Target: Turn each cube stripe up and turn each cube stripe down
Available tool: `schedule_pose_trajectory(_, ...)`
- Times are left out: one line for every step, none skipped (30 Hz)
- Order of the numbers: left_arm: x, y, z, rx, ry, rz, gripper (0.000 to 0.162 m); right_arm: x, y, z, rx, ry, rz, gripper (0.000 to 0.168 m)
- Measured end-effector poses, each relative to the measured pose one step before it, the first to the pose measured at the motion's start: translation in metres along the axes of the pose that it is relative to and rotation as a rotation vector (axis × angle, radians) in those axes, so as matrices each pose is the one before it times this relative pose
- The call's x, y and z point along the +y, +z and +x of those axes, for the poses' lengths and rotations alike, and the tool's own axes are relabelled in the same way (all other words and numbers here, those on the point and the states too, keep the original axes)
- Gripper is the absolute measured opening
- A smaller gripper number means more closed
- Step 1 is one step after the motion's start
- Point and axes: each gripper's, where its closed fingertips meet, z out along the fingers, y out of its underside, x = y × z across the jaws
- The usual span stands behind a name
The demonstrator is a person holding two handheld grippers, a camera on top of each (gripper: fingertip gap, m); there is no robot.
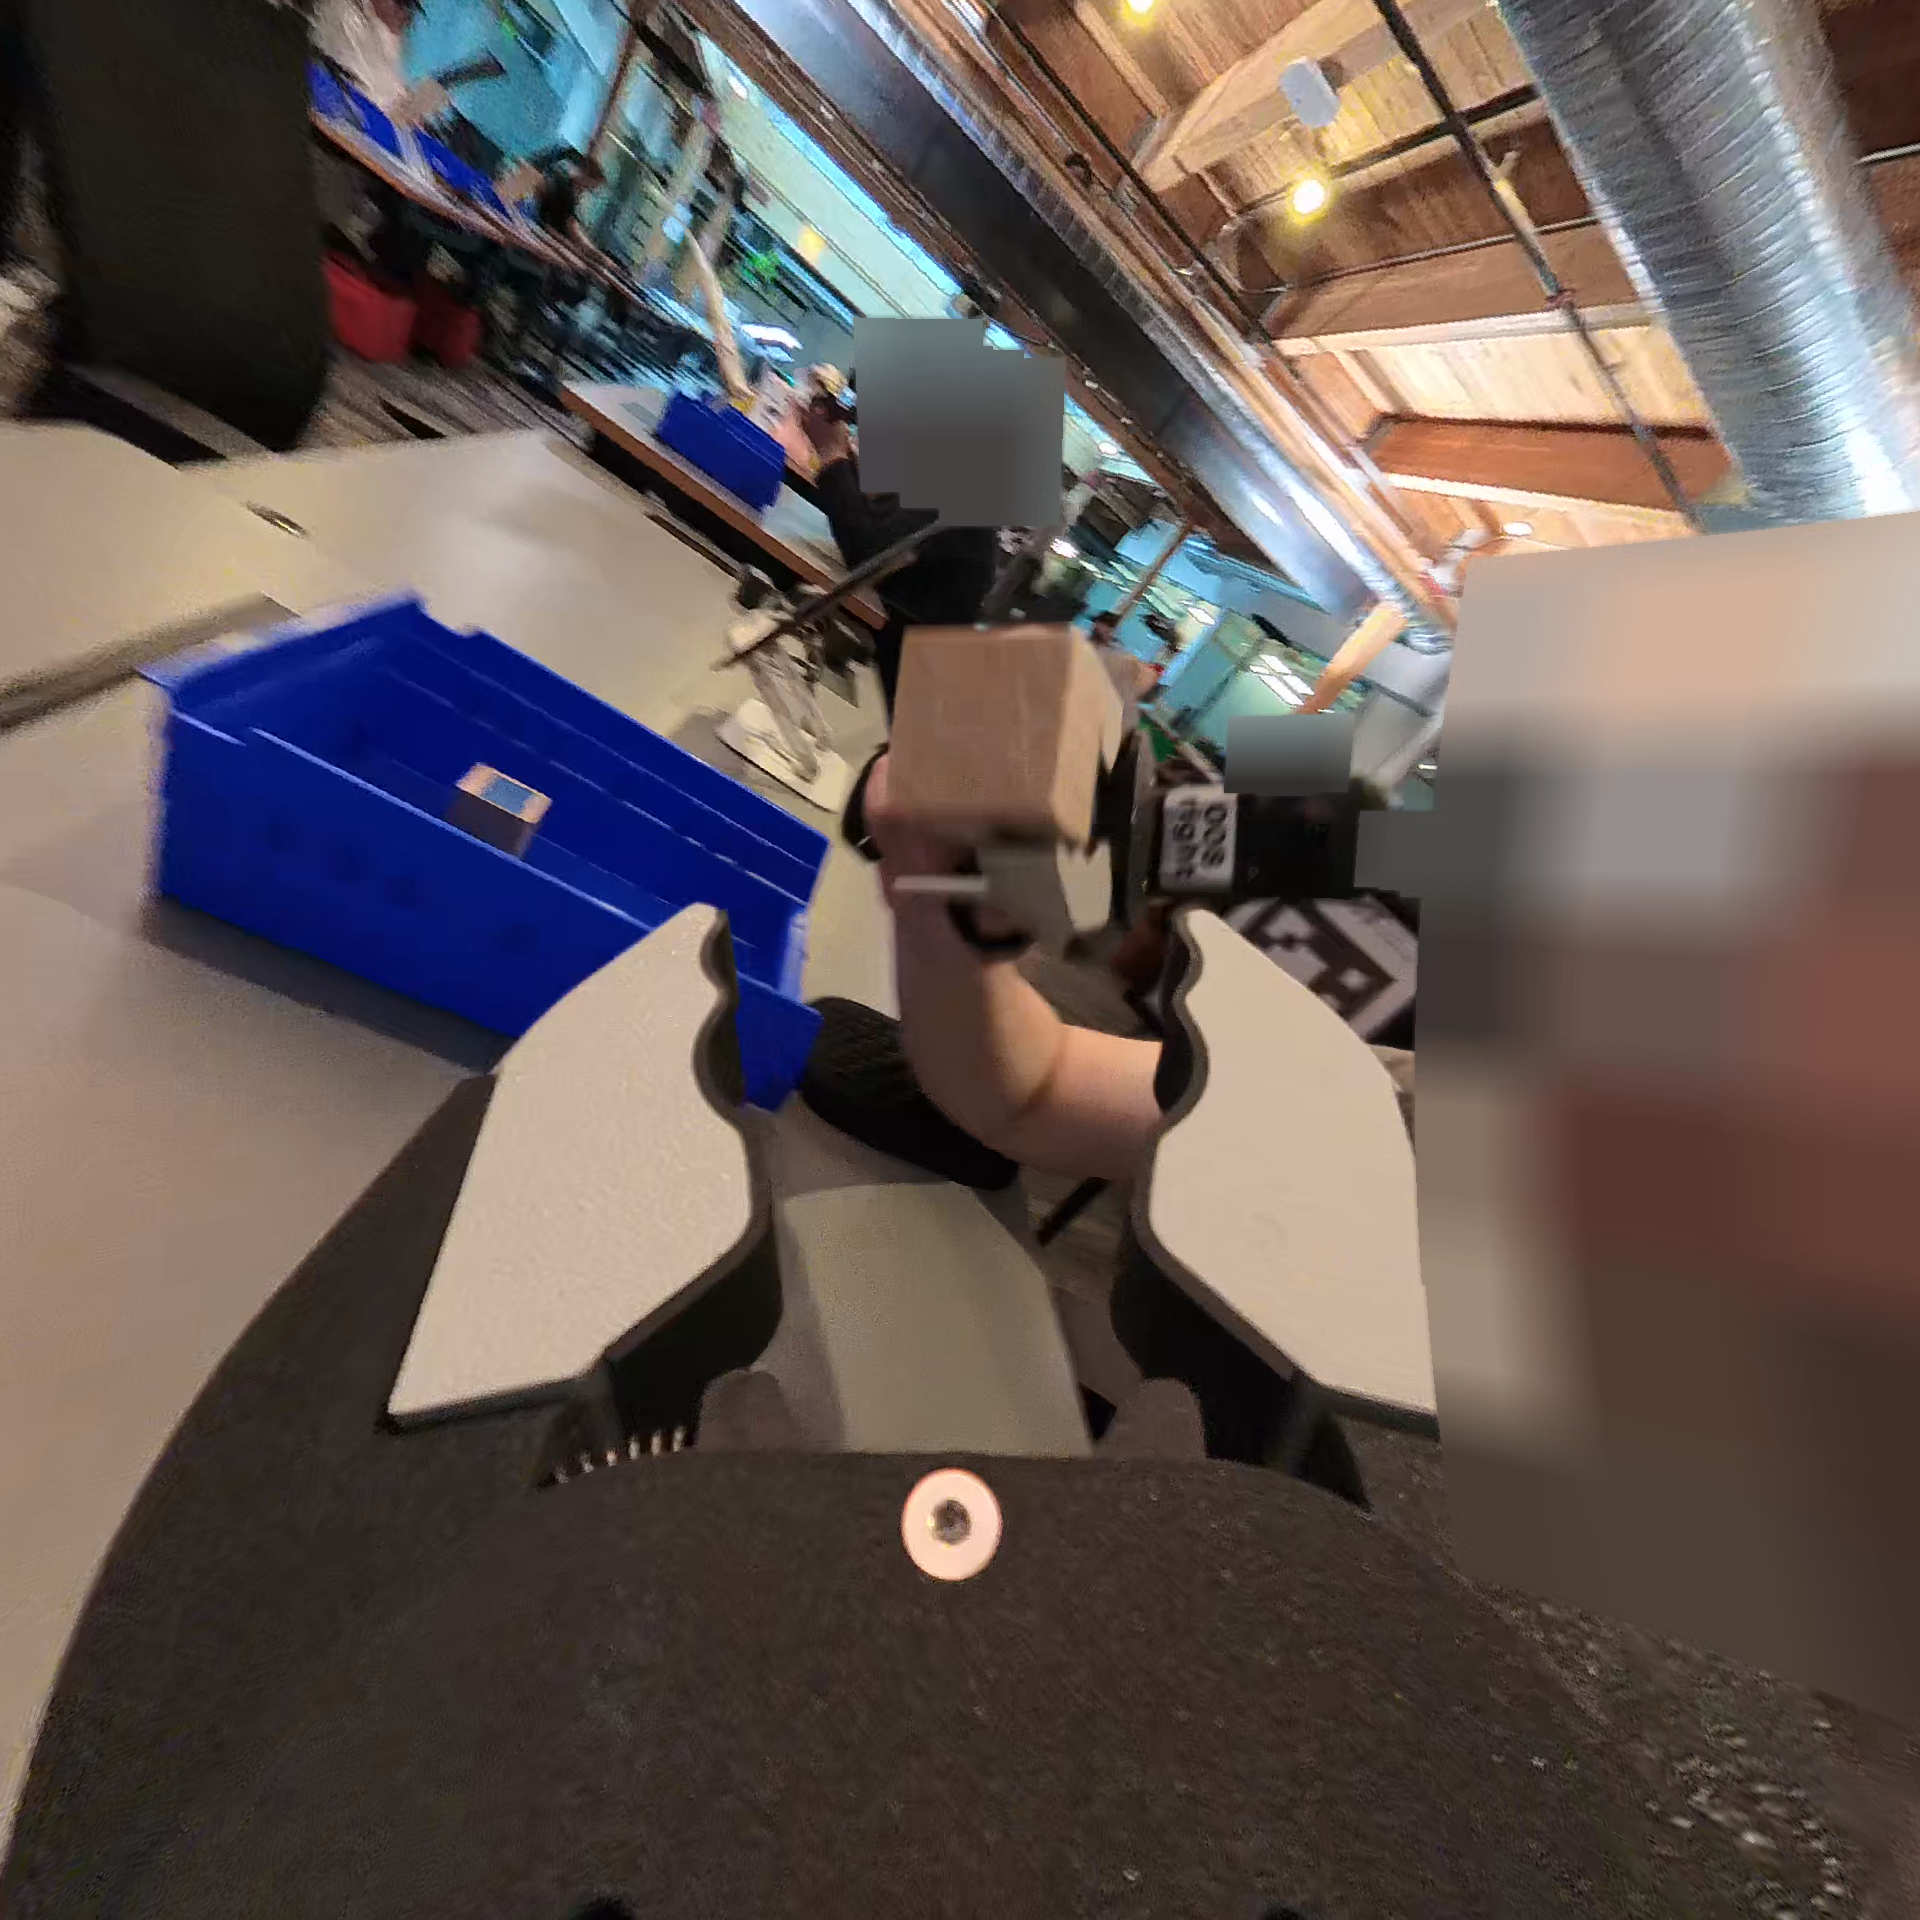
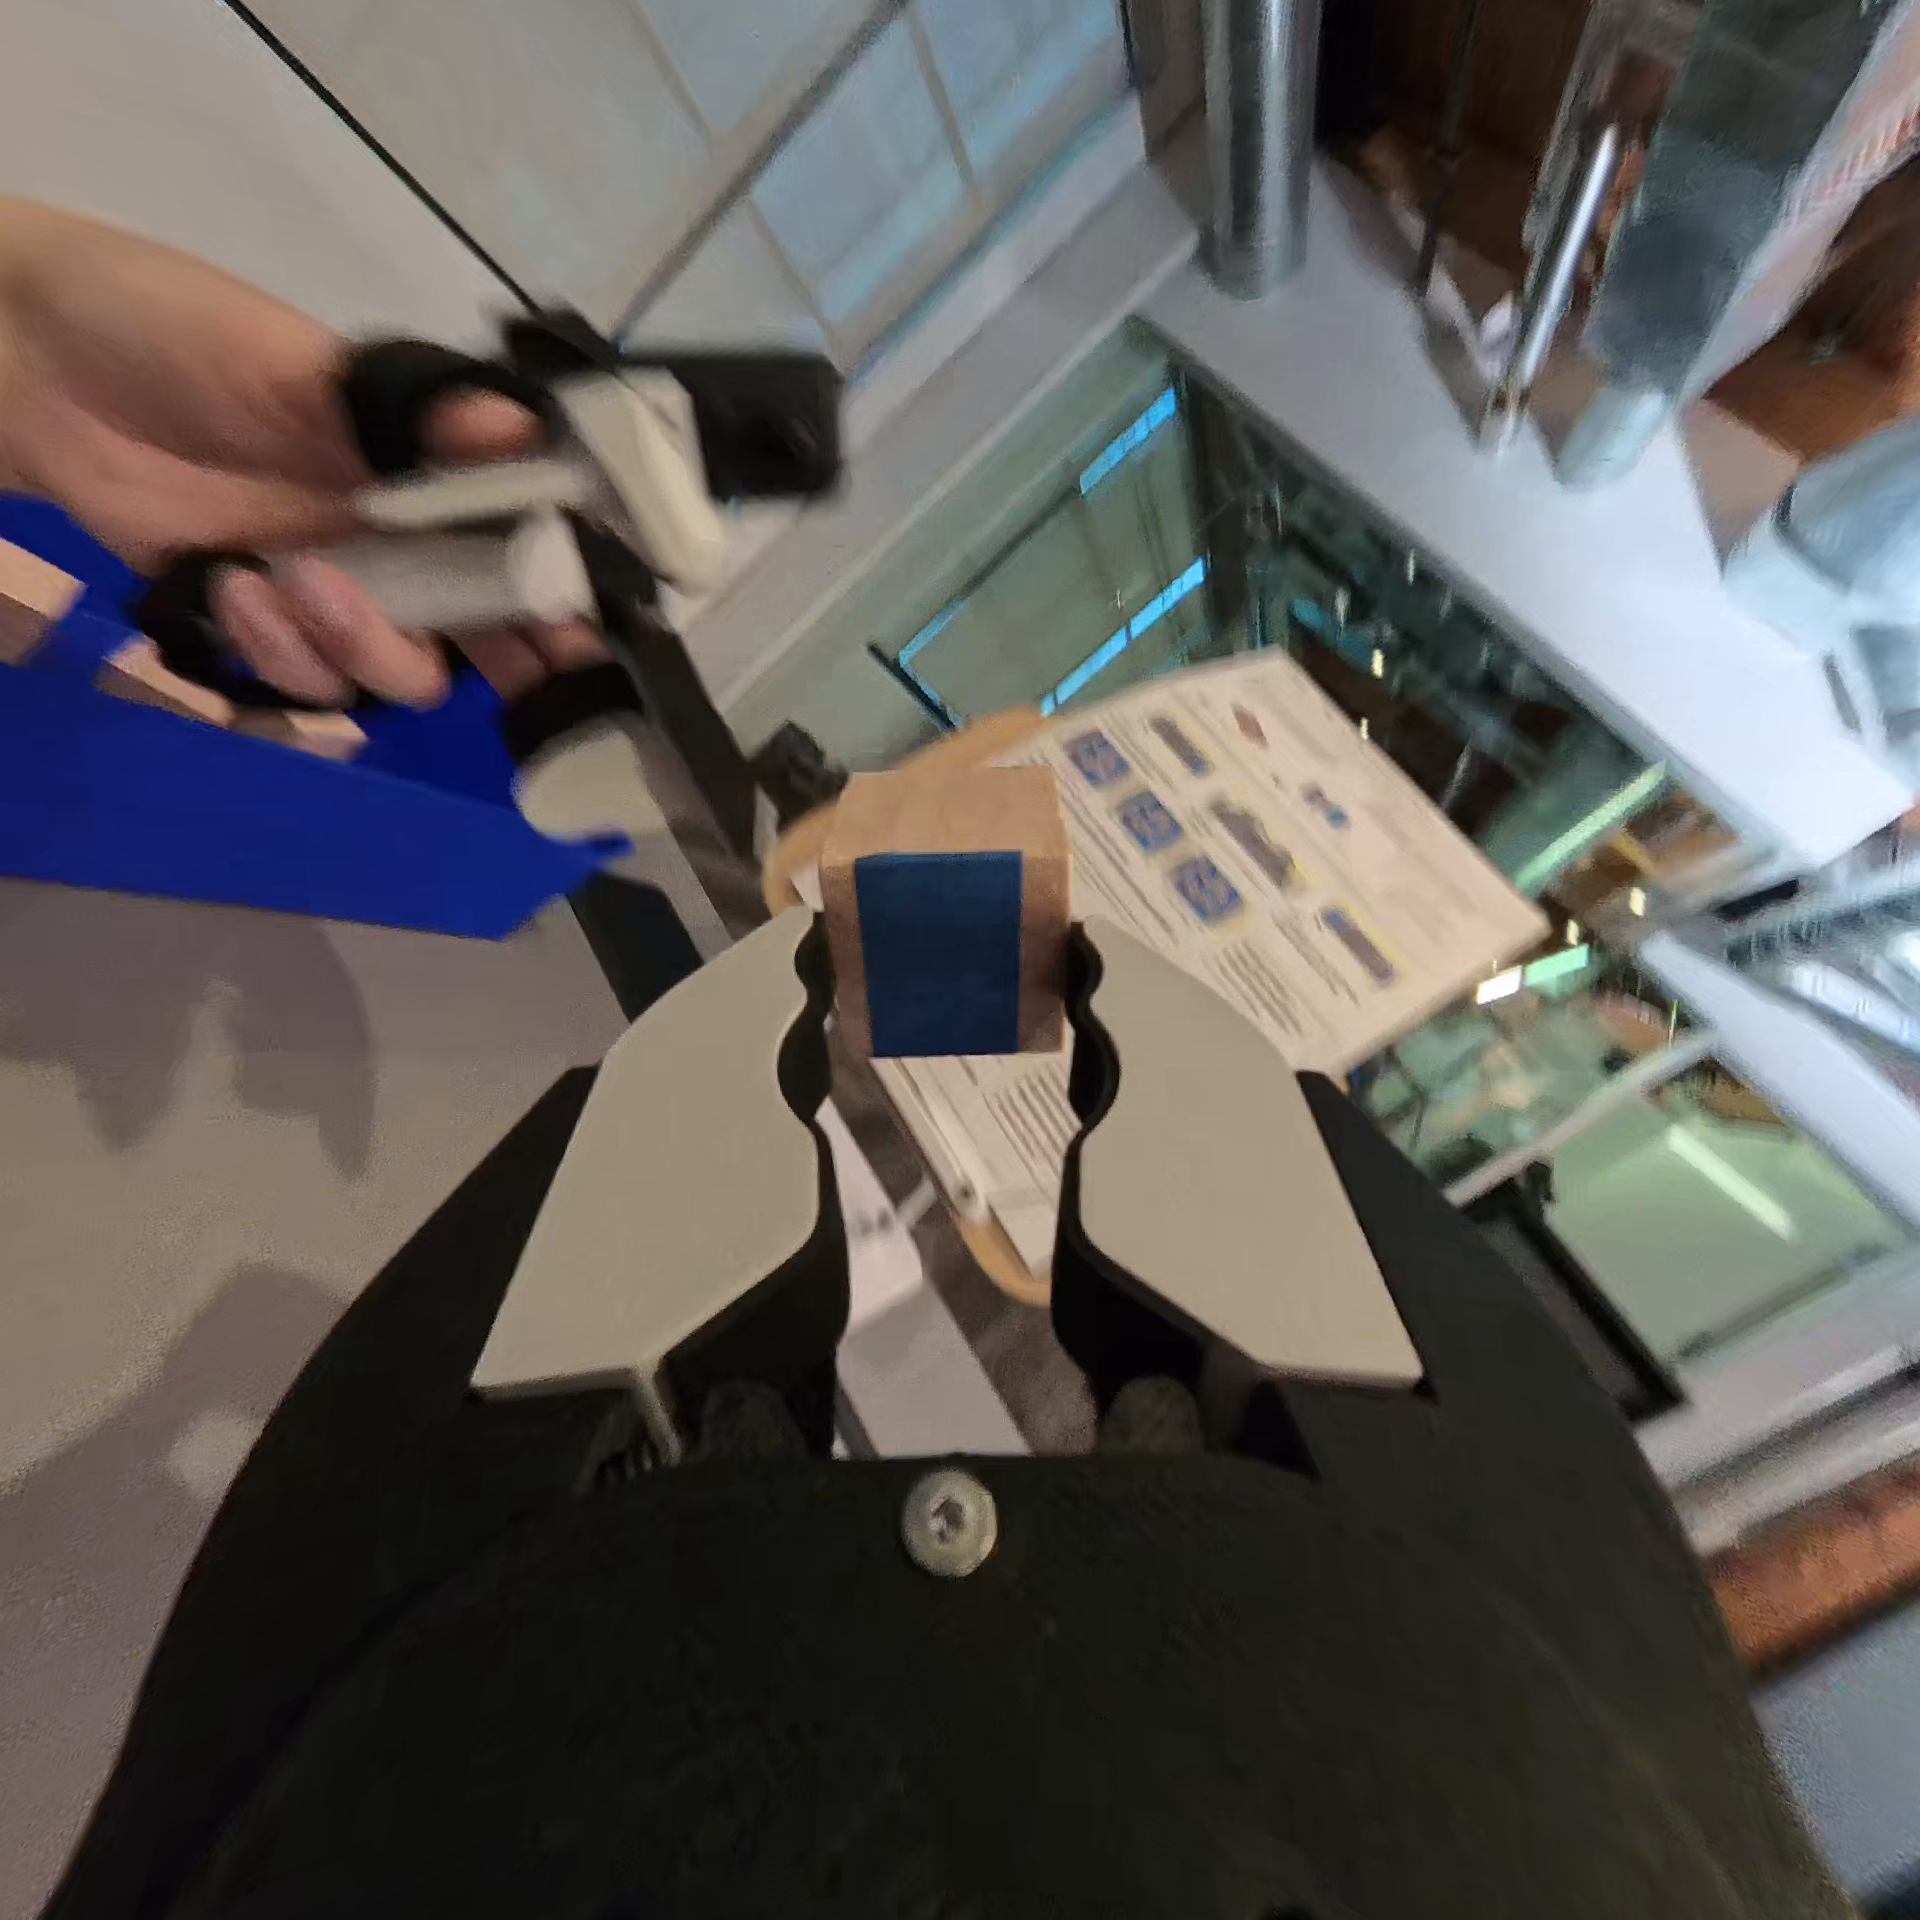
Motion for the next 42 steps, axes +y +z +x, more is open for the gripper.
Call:
schedule_pose_trajectory(-0.00531, -0.00706, -0.00223, -0.0490, 0.0418, 0.0158, 0.076, 0.02044, -0.00423, 0.02169, 0.0028, 0.0601, -0.1036, 0.044)
schedule_pose_trajectory(-0.00449, -0.00657, -0.00111, -0.0449, 0.0433, 0.0086, 0.073, 0.03002, -0.00290, 0.02280, -0.0033, 0.1071, -0.1557, 0.044)
schedule_pose_trajectory(-0.00366, -0.00584, -0.00005, -0.0384, 0.0400, 0.0031, 0.070, 0.03643, -0.00164, 0.02008, -0.0216, 0.1387, -0.1849, 0.043)
schedule_pose_trajectory(-0.00320, -0.00482, 0.00088, -0.0307, 0.0320, 0.0026, 0.069, 0.03784, 0.00098, 0.01888, -0.0225, 0.1595, -0.1805, 0.043)
schedule_pose_trajectory(-0.00236, -0.00400, 0.00129, -0.0221, 0.0240, 0.0001, 0.067, 0.03398, 0.00512, 0.01763, -0.0270, 0.1539, -0.1480, 0.044)
schedule_pose_trajectory(-0.00122, -0.00307, 0.00082, -0.0187, 0.0171, -0.0048, 0.066, 0.02576, 0.00890, 0.01695, -0.0262, 0.1261, -0.1000, 0.044)
schedule_pose_trajectory(-0.00018, -0.00208, -0.00021, -0.0200, 0.0110, -0.0084, 0.066, 0.02018, 0.01068, 0.01580, -0.0210, 0.1066, -0.0780, 0.044)
schedule_pose_trajectory(0.00079, -0.00123, -0.00075, -0.0184, 0.0069, -0.0113, 0.066, 0.01655, 0.01134, 0.01414, -0.0116, 0.0795, -0.0744, 0.044)
schedule_pose_trajectory(0.00165, -0.00040, -0.00014, -0.0102, 0.0039, -0.0149, 0.065, 0.01623, 0.01168, 0.01193, -0.0015, 0.0587, -0.0810, 0.044)
schedule_pose_trajectory(0.00210, 0.00013, 0.00020, -0.0053, -0.0016, -0.0160, 0.065, 0.01487, 0.01197, 0.01026, 0.0092, 0.0359, -0.0862, 0.044)
schedule_pose_trajectory(0.00202, 0.00061, -0.00003, -0.0039, -0.0057, -0.0140, 0.064, 0.01136, 0.01169, 0.00926, 0.0215, 0.0252, -0.0678, 0.044)
schedule_pose_trajectory(0.00131, 0.00085, 0.00044, 0.0001, -0.0033, -0.0090, 0.064, 0.01120, 0.01129, 0.00618, 0.0156, 0.0227, -0.0729, 0.044)
schedule_pose_trajectory(0.00078, 0.00106, 0.00086, 0.0032, -0.0001, -0.0040, 0.063, 0.00927, 0.01056, 0.00381, 0.0128, 0.0133, -0.0659, 0.044)
schedule_pose_trajectory(0.00104, 0.00102, -0.00003, -0.0016, -0.0014, -0.0057, 0.063, 0.00573, 0.00945, 0.00285, 0.0138, 0.0074, -0.0462, 0.044)
schedule_pose_trajectory(0.00152, 0.00107, -0.00093, -0.0060, -0.0004, -0.0098, 0.062, 0.00231, 0.00767, 0.00247, 0.0132, 0.0077, -0.0252, 0.044)
schedule_pose_trajectory(0.00157, 0.00096, -0.00095, -0.0062, 0.0033, -0.0093, 0.061, 0.00029, 0.00611, 0.00185, 0.0084, 0.0093, -0.0107, 0.044)
schedule_pose_trajectory(0.00099, 0.00092, -0.00072, -0.0058, 0.0046, -0.0063, 0.060, -0.00017, 0.00496, 0.00153, 0.0051, 0.0089, -0.0069, 0.044)
schedule_pose_trajectory(0.00075, 0.00077, -0.00031, -0.0035, 0.0023, -0.0043, 0.060, -0.00009, 0.00380, 0.00165, 0.0072, 0.0068, -0.0056, 0.044)
schedule_pose_trajectory(0.00068, 0.00080, 0.00065, 0.0024, -0.0004, -0.0038, 0.060, 0.00071, 0.00276, 0.00157, 0.0088, 0.0035, -0.0077, 0.044)
schedule_pose_trajectory(0.00076, 0.00077, 0.00118, 0.0058, -0.0020, -0.0056, 0.060, 0.00040, 0.00241, 0.00118, 0.0059, 0.0008, -0.0055, 0.044)
schedule_pose_trajectory(0.00116, 0.00063, 0.00091, 0.0034, -0.0021, -0.0077, 0.059, 0.00004, 0.00229, 0.00077, 0.0021, 0.0055, -0.0019, 0.044)
schedule_pose_trajectory(0.00113, 0.00067, 0.00031, -0.0012, -0.0011, -0.0082, 0.060, 0.00010, 0.00223, 0.00004, -0.0039, 0.0065, -0.0030, 0.044)
schedule_pose_trajectory(0.00111, 0.00062, 0.00027, -0.0025, 0.0004, -0.0071, 0.059, 0.00041, 0.00232, -0.00077, -0.0070, 0.0035, -0.0046, 0.044)
schedule_pose_trajectory(0.00069, 0.00061, 0.00053, -0.0009, 0.0005, -0.0053, 0.060, 0.00079, 0.00202, -0.00017, -0.0003, 0.0005, -0.0080, 0.044)
schedule_pose_trajectory(0.00063, 0.00061, 0.00127, 0.0024, 0.0007, -0.0045, 0.059, 0.00013, 0.00162, 0.00076, 0.0082, -0.0022, -0.0044, 0.045)
schedule_pose_trajectory(0.00039, 0.00074, 0.00176, 0.0045, 0.0023, -0.0043, 0.059, -0.00183, 0.00053, 0.00057, 0.0075, 0.0004, 0.0090, 0.044)
schedule_pose_trajectory(0.00065, 0.00069, 0.00153, 0.0023, 0.0034, -0.0050, 0.059, -0.00056, 0.00052, 0.00056, 0.0057, -0.0010, 0.0007, 0.044)
schedule_pose_trajectory(0.00052, 0.00055, 0.00105, -0.0018, 0.0048, -0.0051, 0.059, -0.00020, 0.00025, 0.00013, 0.0031, -0.0032, -0.0012, 0.045)
schedule_pose_trajectory(0.00067, 0.00043, 0.00081, -0.0024, 0.0063, -0.0055, 0.059, -0.00037, -0.00010, 0.00064, 0.0051, 0.0000, 0.0001, 0.045)
schedule_pose_trajectory(0.00065, -0.00003, 0.00051, -0.0027, 0.0056, -0.0067, 0.059, -0.00131, -0.00097, 0.00040, 0.0034, -0.0042, 0.0062, 0.046)
schedule_pose_trajectory(0.00060, -0.00067, 0.00011, -0.0048, 0.0031, -0.0063, 0.060, -0.00178, -0.00225, 0.00086, 0.0071, -0.0026, 0.0111, 0.049)
schedule_pose_trajectory(-0.00001, -0.00163, -0.00024, -0.0058, 0.0020, -0.0029, 0.060, -0.00203, -0.00396, 0.00062, 0.0055, 0.0001, 0.0150, 0.053)
schedule_pose_trajectory(-0.00087, -0.00267, -0.00062, -0.0079, 0.0024, 0.0019, 0.060, -0.00315, -0.00552, -0.00017, 0.0006, -0.0031, 0.0226, 0.056)
schedule_pose_trajectory(-0.00124, -0.00417, -0.00103, -0.0105, 0.0021, 0.0041, 0.059, -0.00446, -0.00724, 0.00004, 0.0027, -0.0063, 0.0325, 0.057)
schedule_pose_trajectory(-0.00091, -0.00591, -0.00180, -0.0142, 0.0012, 0.0008, 0.059, -0.00543, -0.00848, 0.00006, 0.0040, -0.0065, 0.0402, 0.057)
schedule_pose_trajectory(0.00027, -0.00768, -0.00362, -0.0239, 0.0009, -0.0067, 0.057, -0.00558, -0.00848, -0.00106, -0.0025, -0.0049, 0.0408, 0.057)
schedule_pose_trajectory(0.00176, -0.00974, -0.00724, -0.0473, -0.0009, -0.0161, 0.055, -0.00498, -0.00787, -0.00248, -0.0096, -0.0052, 0.0359, 0.057)
schedule_pose_trajectory(0.00334, -0.01149, -0.01272, -0.0809, -0.0006, -0.0228, 0.052, -0.00379, -0.00649, -0.00252, -0.0086, -0.0045, 0.0273, 0.057)
schedule_pose_trajectory(0.00577, -0.01259, -0.01738, -0.1075, -0.0082, -0.0300, 0.047, -0.00228, -0.00507, -0.00236, -0.0057, -0.0071, 0.0161, 0.057)
schedule_pose_trajectory(0.00882, -0.01206, -0.02130, -0.1228, -0.0227, -0.0399, 0.045, -0.00110, -0.00330, -0.00234, -0.0050, -0.0104, 0.0077, 0.057)
schedule_pose_trajectory(0.01165, -0.01010, -0.02316, -0.1222, -0.0294, -0.0513, 0.046, -0.00027, -0.00155, -0.00292, -0.0102, -0.0125, 0.0015, 0.058)
schedule_pose_trajectory(0.01344, -0.00699, -0.02203, -0.1036, -0.0303, -0.0576, 0.046, 0.00051, -0.00022, -0.00311, -0.0131, -0.0091, -0.0047, 0.058)
